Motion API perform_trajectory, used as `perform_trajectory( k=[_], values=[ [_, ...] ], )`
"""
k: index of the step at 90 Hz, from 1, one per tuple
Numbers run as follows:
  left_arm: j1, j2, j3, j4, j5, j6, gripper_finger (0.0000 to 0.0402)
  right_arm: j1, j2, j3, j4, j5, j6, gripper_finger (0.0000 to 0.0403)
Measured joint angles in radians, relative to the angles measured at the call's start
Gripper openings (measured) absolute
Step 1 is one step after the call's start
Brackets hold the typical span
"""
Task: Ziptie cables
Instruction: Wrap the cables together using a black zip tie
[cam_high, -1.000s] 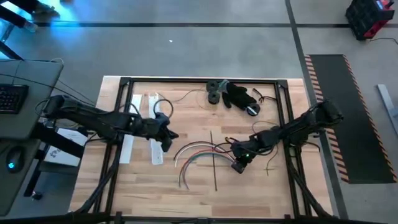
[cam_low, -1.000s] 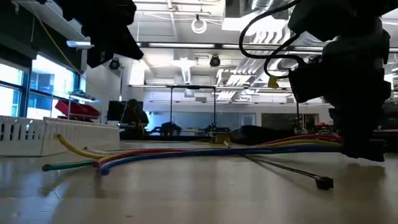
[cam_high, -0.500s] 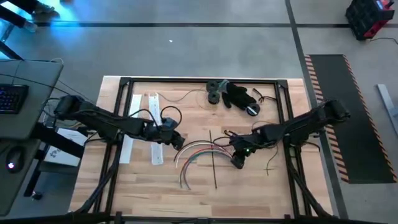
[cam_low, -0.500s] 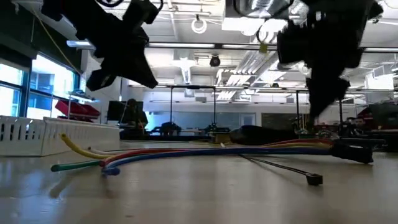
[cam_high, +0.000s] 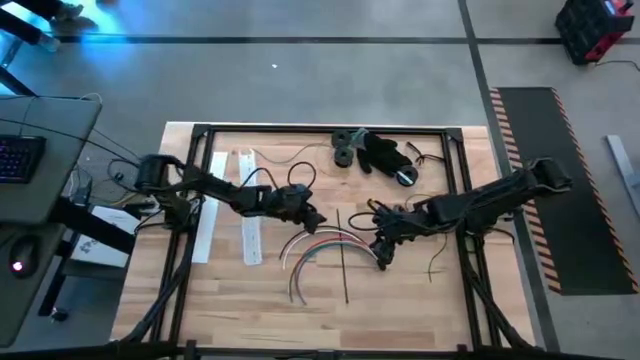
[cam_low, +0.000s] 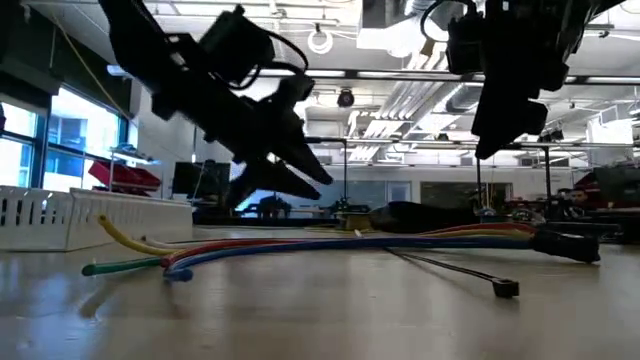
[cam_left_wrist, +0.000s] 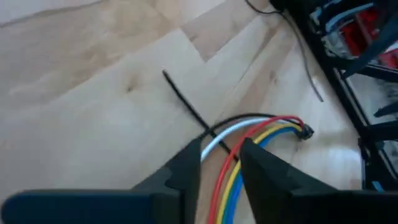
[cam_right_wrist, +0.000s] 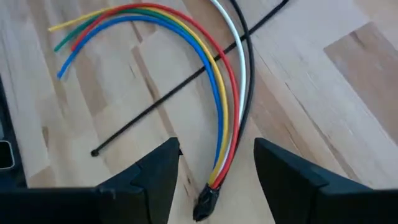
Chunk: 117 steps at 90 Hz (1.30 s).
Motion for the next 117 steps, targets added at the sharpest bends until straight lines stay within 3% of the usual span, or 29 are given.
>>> perform_trajectory(
  k=[12,29,53,63,74,86,99,117],
  values=[
    [0.006,0.05,0.004,0.06,0.01,0.006,0.0142,0.022,0.0,0.0,0.002,0.001,0.0,0.0192],
    [-0.004,0.089,0.066,0.03,0.022,0.081,0.0137,0.053,0.0,0.0,0.01,0.041,-0.035,0.0192],
    [-0.064,-0.017,0.191,-0.086,0.033,0.171,0.0106,0.093,0.006,0.0,0.05,0.018,-0.585,0.0192],
    [-0.093,-0.067,0.226,-0.169,0.019,0.215,0.0096,0.096,0.025,-0.001,0.072,0.016,-0.669,0.0192],
    [-0.114,-0.076,0.229,-0.256,-0.082,0.173,0.0091,0.096,0.053,-0.001,0.118,0.096,-0.604,0.0193],
    [-0.101,-0.035,0.227,-0.329,-0.163,0.118,0.0105,0.096,0.06,0.0,0.146,0.216,-0.385,0.0193],
    [-0.058,0.03,0.227,-0.3,-0.125,0.121,0.0142,0.095,0.032,0.0,0.152,0.279,-0.148,0.0193],
    [-0.012,0.098,0.227,-0.229,-0.02,0.122,0.0181,0.117,-0.005,0.0,0.166,0.229,-0.06,0.0193]
  ],
)
